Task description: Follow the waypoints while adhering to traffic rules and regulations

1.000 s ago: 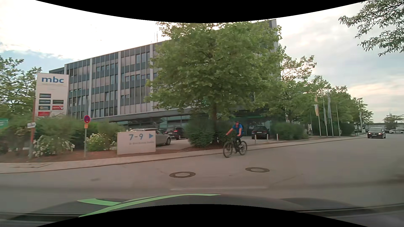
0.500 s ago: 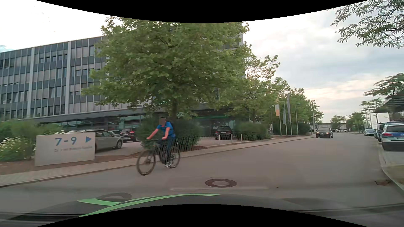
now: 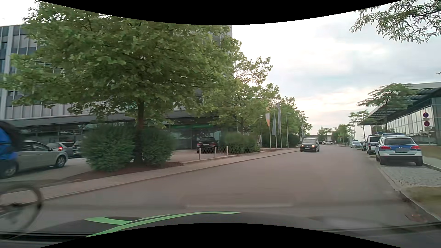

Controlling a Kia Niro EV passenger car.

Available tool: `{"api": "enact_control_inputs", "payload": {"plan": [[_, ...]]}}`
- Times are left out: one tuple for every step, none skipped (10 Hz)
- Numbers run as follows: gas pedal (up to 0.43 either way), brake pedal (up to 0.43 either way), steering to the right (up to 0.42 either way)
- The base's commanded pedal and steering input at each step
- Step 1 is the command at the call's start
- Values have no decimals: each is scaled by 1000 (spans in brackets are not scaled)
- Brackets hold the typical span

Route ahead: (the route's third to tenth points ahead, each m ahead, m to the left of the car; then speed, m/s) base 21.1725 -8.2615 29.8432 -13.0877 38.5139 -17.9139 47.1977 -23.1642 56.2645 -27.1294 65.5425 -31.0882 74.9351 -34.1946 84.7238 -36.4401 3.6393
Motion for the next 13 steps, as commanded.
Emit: {"api": "enact_control_inputs", "payload": {"plan": [[59, 0, 356], [67, 0, 347], [79, 0, 338], [79, 0, 325], [79, 0, 318], [87, 0, 318], [98, 0, 317], [98, 0, 311], [98, 0, 304], [118, 0, 298], [118, 0, 281], [118, 0, 259], [118, 0, 243]]}}
